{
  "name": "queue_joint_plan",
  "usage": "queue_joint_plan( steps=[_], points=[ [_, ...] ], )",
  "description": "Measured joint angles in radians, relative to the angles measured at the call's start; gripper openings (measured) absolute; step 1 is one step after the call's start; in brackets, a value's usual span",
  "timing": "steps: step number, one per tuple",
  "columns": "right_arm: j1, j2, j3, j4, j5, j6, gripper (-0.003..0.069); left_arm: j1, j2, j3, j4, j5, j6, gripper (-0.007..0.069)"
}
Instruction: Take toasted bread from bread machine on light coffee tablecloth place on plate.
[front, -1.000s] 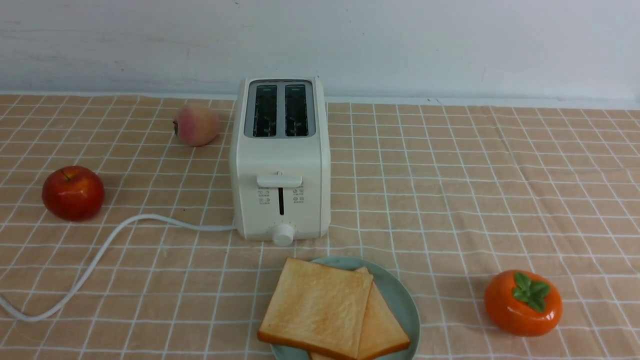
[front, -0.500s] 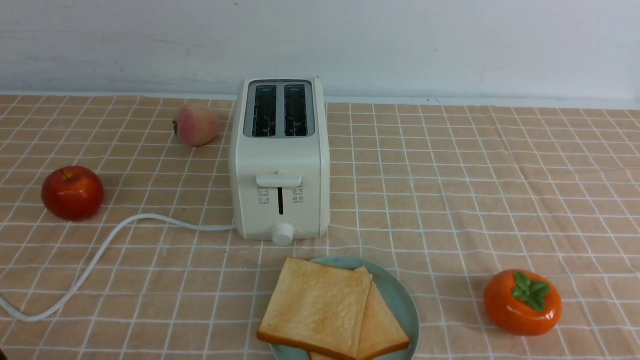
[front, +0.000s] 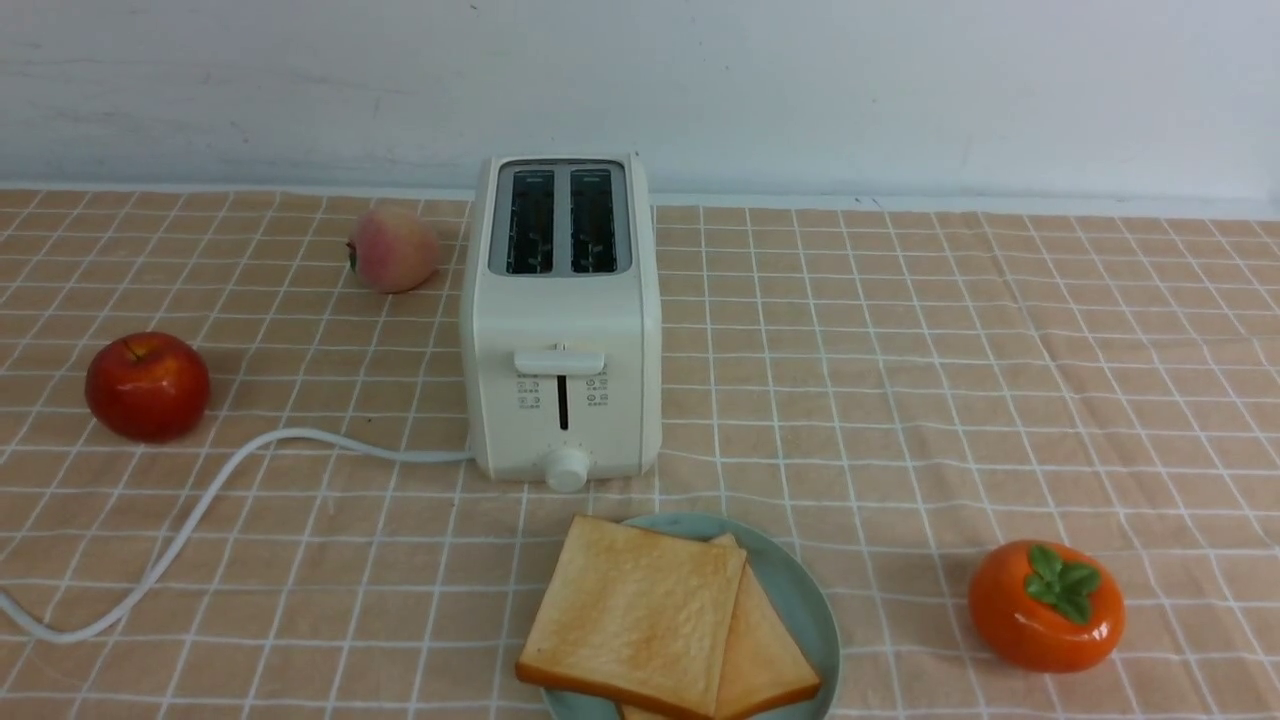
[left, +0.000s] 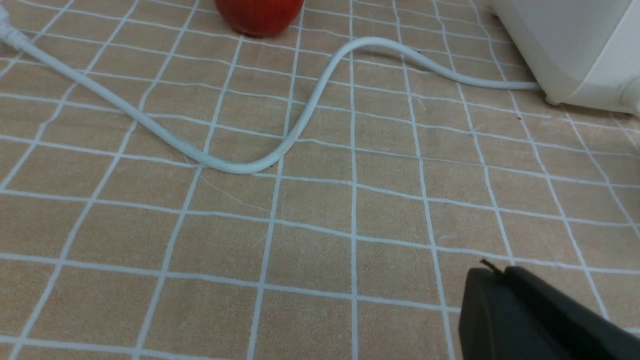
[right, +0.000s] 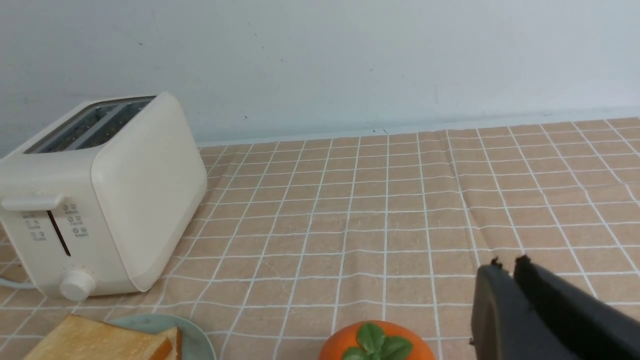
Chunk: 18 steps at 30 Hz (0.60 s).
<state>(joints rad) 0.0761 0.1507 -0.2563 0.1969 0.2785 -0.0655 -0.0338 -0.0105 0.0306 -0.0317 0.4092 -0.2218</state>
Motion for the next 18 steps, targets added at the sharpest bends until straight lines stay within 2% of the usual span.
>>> queue_joint_plan(
  steps=[18],
  points=[
    [-0.001,0.0,0.0,0.0,0.0,0.0,0.0064,0.0,0.0,0.0,0.0,0.0,0.0,0.0017]
  ],
)
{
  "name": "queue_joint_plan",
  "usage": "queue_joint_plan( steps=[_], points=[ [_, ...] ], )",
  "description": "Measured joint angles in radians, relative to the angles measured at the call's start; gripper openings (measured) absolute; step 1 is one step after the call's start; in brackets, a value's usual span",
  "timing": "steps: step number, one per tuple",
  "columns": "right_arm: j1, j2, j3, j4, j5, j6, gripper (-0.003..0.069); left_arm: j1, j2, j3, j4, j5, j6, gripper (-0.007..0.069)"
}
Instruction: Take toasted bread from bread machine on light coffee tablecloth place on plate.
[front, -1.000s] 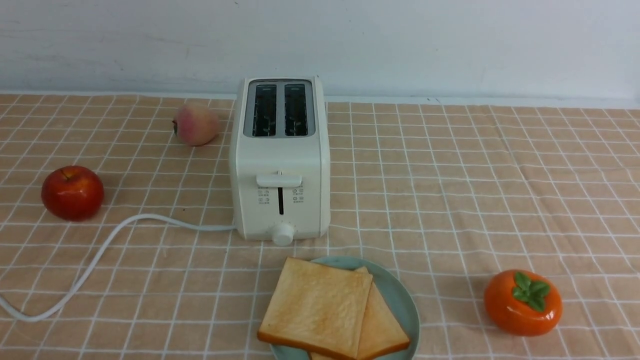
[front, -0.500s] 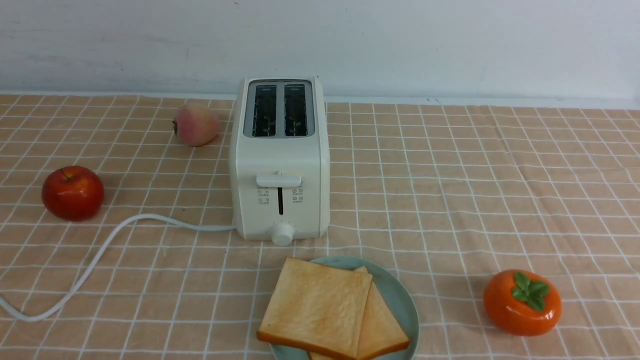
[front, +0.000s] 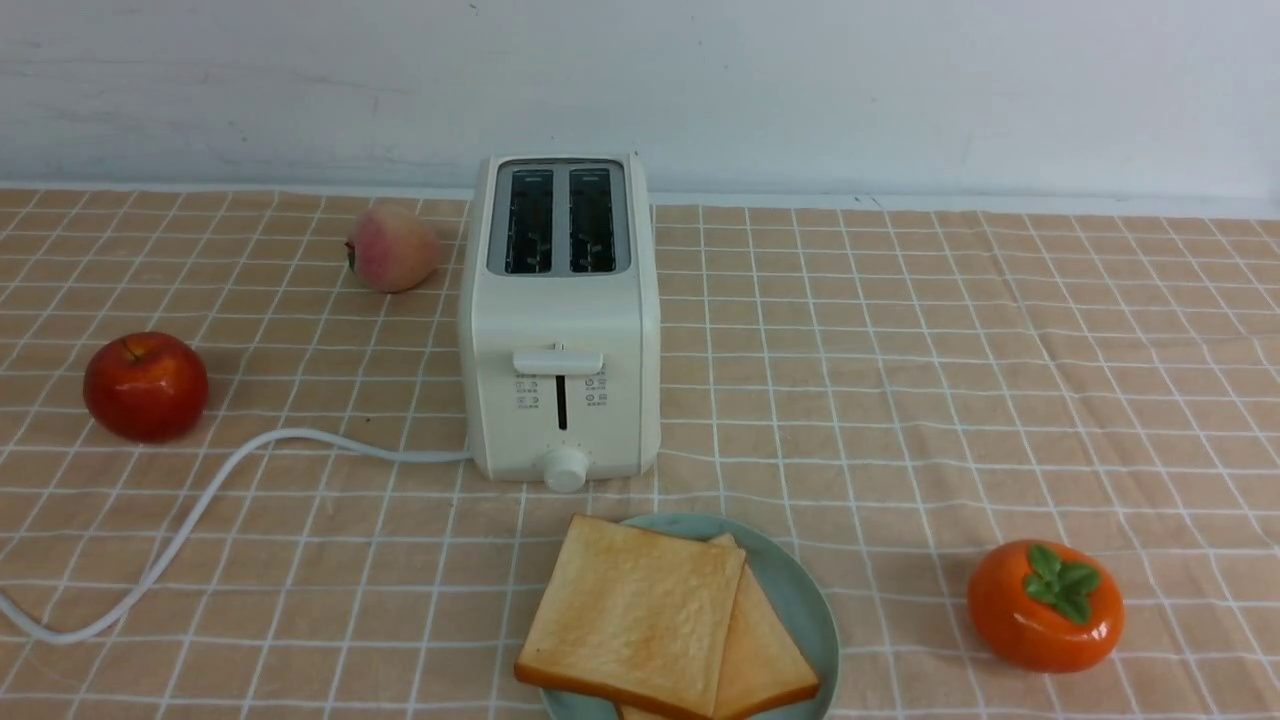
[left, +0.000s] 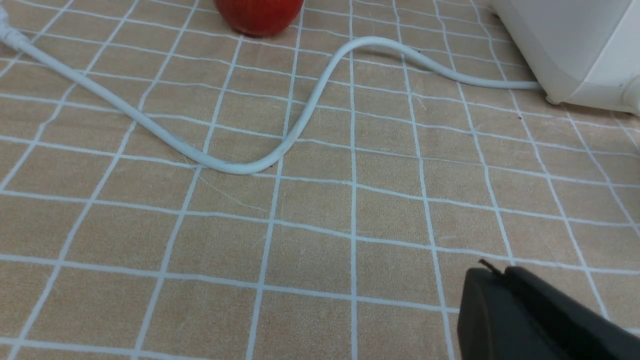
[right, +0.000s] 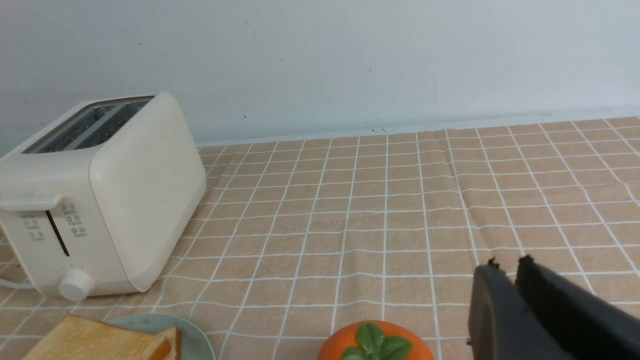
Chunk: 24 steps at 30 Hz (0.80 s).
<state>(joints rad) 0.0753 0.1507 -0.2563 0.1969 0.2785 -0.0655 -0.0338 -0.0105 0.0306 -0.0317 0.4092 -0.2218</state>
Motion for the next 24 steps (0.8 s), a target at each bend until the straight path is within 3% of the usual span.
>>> queue_joint_plan(
  steps=[14,24],
  points=[
    [-0.01,0.0,0.003,0.0,0.0,0.0,0.0079,0.0,0.0,0.0,0.0,0.0,0.0,0.002],
    [-0.01,-0.085,0.271,-0.006,0.066,0.0,0.009,0.0,0.0,0.0,0.001,0.0,0.0,0.0031]
  ],
)
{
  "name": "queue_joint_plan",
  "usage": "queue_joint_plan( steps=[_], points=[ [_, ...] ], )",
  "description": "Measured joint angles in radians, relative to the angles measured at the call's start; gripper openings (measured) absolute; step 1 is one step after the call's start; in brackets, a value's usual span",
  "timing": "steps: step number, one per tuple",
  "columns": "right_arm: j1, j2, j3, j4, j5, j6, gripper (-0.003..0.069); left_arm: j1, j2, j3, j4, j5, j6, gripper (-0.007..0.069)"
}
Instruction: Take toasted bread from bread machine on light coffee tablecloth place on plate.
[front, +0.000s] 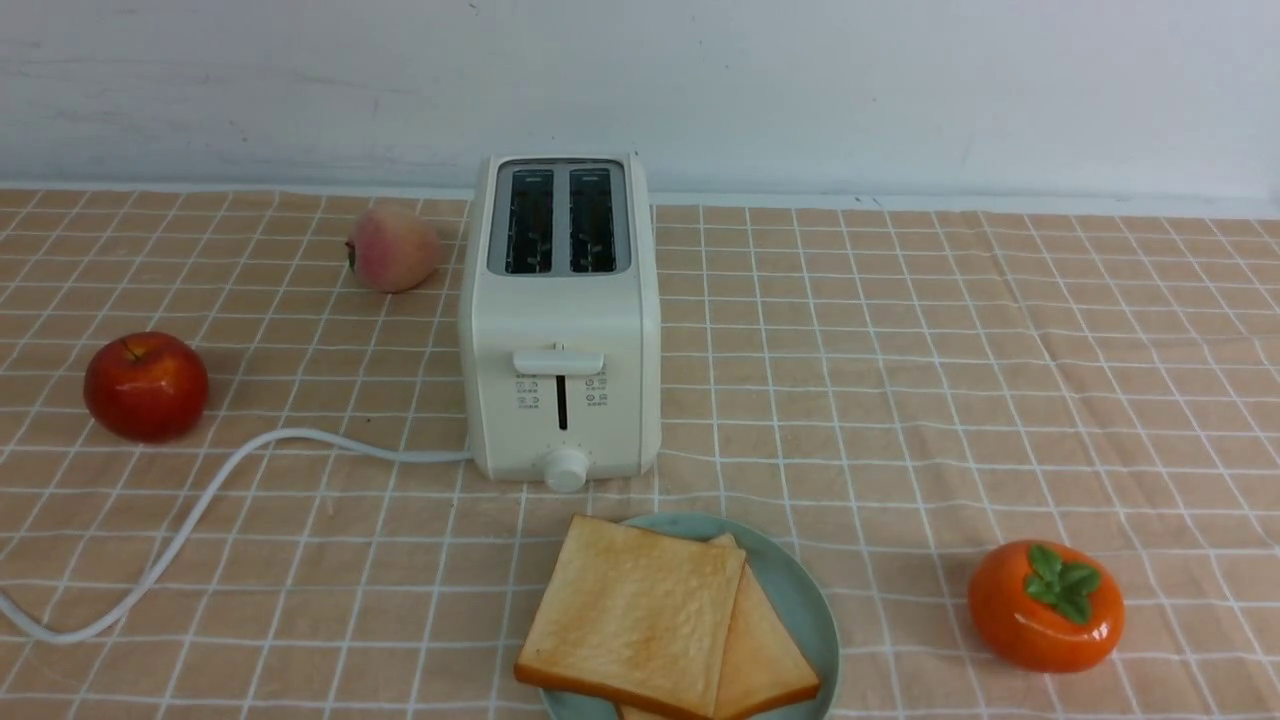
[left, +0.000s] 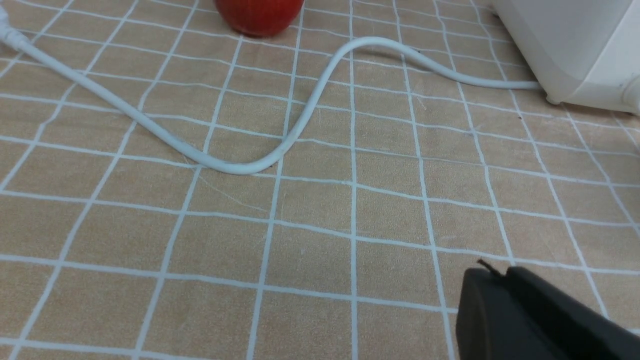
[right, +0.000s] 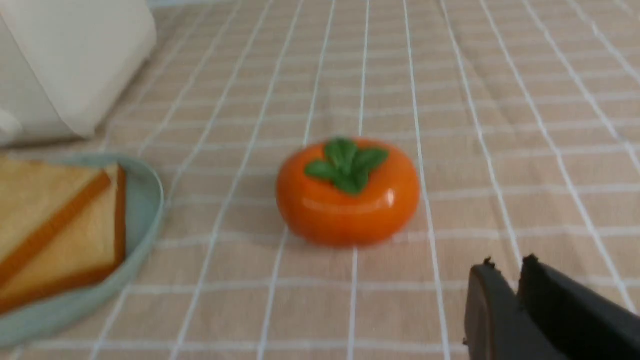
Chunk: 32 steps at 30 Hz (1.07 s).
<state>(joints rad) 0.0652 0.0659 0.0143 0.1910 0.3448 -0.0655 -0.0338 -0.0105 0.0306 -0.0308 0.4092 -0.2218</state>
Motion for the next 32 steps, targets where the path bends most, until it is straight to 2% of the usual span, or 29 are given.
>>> queue_joint_plan(
  steps=[8,32],
  points=[
    [-0.002,-0.076,0.003,-0.048,0.036,0.0,0.0097,0.0,0.0,0.0,0.0,0.0,0.0,0.0036],
    [-0.004,-0.076,0.002,-0.054,0.038,0.0,0.012,0.0,0.0,0.0,0.0,0.0,0.002,0.0036]
  ],
)
